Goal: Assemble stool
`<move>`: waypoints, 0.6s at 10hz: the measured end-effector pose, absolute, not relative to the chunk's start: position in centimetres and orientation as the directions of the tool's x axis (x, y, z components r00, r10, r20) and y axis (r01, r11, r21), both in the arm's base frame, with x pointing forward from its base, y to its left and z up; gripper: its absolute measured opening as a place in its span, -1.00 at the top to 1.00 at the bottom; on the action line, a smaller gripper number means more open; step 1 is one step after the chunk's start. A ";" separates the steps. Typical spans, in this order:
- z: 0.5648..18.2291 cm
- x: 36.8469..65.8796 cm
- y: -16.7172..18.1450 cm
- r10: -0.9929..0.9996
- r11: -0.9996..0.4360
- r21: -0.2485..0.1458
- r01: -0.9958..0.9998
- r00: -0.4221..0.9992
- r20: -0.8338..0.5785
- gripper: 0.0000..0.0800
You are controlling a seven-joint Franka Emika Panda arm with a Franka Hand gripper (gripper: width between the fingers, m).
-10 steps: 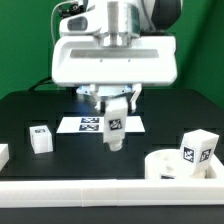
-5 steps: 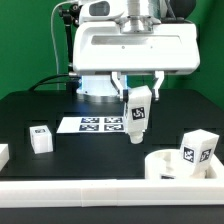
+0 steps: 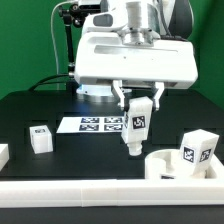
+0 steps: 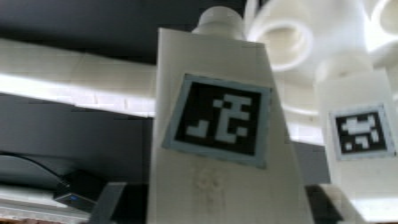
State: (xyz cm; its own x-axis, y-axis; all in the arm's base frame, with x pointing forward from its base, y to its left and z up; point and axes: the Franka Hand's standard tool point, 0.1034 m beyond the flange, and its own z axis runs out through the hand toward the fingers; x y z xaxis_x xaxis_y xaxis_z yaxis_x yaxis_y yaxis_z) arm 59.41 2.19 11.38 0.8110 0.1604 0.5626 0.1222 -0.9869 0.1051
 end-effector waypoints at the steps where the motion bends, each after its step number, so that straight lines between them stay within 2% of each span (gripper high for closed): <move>1: 11.3 59.4 2.2 0.161 -0.987 0.105 0.123 0.812 0.561 0.18; 2: 11.1 59.3 2.4 0.173 -0.985 0.110 0.134 0.812 0.557 0.18; 3: 10.4 59.0 4.1 0.262 -0.965 0.149 0.215 0.799 0.541 0.18; 5: 10.6 59.8 6.4 0.305 -0.952 0.169 0.254 0.807 0.506 0.18; 6: 11.0 60.0 5.6 0.303 -0.953 0.181 0.244 0.805 0.510 0.18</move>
Offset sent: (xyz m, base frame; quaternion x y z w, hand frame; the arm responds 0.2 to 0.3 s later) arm 0.0195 0.0069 -0.0013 -0.1193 -0.0630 -0.1978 0.9709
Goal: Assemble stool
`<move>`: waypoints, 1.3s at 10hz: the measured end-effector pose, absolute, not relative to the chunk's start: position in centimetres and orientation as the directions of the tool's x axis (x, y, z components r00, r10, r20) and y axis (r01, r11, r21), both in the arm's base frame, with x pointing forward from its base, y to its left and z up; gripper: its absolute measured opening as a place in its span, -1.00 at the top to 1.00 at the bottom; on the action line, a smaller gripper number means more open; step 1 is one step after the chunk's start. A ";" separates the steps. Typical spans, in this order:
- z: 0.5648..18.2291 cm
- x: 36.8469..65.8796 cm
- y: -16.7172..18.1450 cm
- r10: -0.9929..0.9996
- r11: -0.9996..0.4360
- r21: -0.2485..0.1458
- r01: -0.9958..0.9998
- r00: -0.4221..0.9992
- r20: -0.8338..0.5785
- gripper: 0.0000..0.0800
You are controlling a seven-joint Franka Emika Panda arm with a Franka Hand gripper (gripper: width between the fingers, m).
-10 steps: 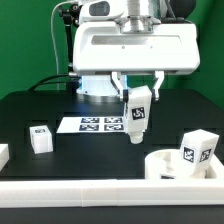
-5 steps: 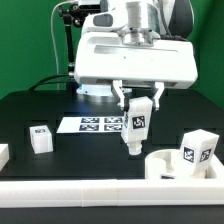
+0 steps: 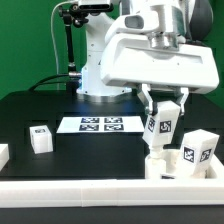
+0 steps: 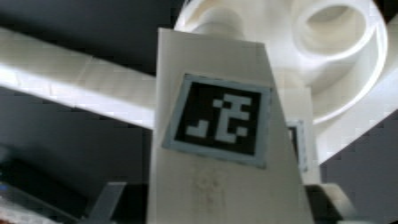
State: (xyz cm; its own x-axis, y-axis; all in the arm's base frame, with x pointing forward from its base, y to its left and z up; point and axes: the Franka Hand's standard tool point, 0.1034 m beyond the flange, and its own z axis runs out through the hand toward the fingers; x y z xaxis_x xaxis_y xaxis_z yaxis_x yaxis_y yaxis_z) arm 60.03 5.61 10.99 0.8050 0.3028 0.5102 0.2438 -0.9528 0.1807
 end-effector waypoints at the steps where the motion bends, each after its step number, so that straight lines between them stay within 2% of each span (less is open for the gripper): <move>1: 10.8 60.0 5.4 0.302 -0.953 0.182 0.242 0.807 0.508 0.18; 4: 10.7 60.0 5.5 0.312 -0.950 0.186 0.251 0.805 0.504 0.18; 6: 10.4 60.5 6.3 0.368 -0.930 0.209 0.303 0.790 0.490 0.18; 8: 10.6 61.1 7.3 0.376 -0.927 0.200 0.318 0.793 0.479 0.18; 13: 10.1 61.0 6.4 0.367 -0.930 0.201 0.307 0.802 0.472 0.18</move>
Offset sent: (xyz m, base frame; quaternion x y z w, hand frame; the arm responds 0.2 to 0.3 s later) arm 0.0000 0.0000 0.0000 0.0000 0.0000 0.0000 1.0000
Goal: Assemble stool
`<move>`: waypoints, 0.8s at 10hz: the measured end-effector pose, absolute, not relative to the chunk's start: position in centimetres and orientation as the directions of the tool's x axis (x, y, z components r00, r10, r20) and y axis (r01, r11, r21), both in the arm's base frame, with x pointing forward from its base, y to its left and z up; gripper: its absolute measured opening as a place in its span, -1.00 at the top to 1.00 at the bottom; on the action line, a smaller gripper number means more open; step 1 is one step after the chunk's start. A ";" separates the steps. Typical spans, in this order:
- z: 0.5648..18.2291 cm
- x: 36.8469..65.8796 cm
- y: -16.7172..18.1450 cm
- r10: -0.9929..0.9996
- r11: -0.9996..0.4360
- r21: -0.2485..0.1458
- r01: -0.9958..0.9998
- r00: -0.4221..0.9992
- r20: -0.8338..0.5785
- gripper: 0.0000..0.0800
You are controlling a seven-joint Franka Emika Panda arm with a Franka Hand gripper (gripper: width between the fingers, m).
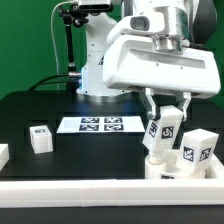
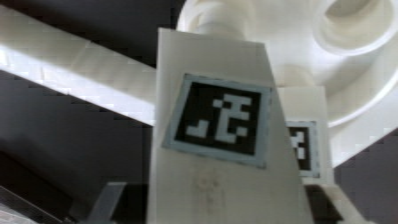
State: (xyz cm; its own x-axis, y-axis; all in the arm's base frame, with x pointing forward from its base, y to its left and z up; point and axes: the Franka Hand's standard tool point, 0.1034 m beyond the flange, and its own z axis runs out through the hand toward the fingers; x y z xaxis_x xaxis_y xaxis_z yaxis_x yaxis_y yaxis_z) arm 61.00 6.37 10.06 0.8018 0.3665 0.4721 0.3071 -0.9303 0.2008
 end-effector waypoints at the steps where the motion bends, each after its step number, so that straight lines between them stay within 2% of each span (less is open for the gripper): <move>1: 10.0 61.0 6.4 0.367 -0.930 0.201 0.307 0.802 0.472 0.18; 8: 9.4 60.8 5.4 0.357 -0.934 0.201 0.296 0.812 0.462 0.18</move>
Offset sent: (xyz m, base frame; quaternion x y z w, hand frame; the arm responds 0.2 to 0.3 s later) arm 0.0050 0.0046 -0.0022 0.0111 0.0005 0.0006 0.9999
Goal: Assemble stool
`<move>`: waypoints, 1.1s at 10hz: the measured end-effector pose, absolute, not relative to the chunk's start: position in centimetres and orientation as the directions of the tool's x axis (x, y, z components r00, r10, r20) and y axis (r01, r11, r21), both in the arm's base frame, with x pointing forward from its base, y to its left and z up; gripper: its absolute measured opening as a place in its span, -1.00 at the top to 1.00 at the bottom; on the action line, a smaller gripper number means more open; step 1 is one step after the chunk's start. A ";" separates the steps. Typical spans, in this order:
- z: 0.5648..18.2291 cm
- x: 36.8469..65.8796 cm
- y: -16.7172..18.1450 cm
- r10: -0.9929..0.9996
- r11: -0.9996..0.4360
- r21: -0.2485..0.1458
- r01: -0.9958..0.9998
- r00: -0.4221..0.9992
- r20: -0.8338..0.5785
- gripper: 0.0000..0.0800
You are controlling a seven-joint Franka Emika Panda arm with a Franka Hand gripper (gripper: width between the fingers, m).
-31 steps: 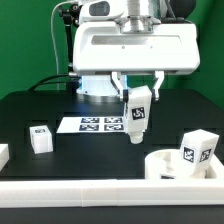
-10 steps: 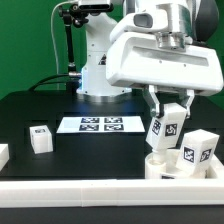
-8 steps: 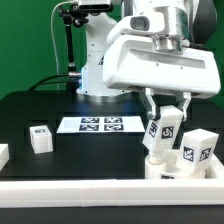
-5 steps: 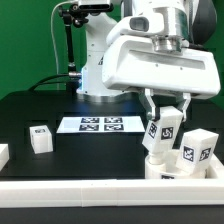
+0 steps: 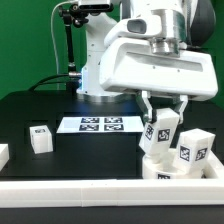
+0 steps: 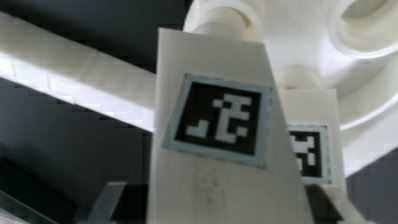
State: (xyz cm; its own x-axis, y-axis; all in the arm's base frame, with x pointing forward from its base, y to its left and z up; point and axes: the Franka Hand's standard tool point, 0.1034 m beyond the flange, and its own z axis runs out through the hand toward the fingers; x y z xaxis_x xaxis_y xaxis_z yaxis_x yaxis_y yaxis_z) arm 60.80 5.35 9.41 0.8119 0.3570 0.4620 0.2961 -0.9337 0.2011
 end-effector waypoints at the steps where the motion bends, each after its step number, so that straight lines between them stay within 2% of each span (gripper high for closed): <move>1: 9.3 60.6 5.0 0.354 -0.935 0.205 0.290 0.810 0.468 0.18; 5: 8.7 59.7 3.7 0.346 -0.937 0.222 0.269 0.800 0.491 0.18; 11: 8.5 59.5 4.6 0.349 -0.936 0.219 0.275 0.795 0.495 0.18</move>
Offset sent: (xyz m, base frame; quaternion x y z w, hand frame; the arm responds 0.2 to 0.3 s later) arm -0.0111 0.0013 -0.0064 0.0221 0.0447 0.0191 0.9986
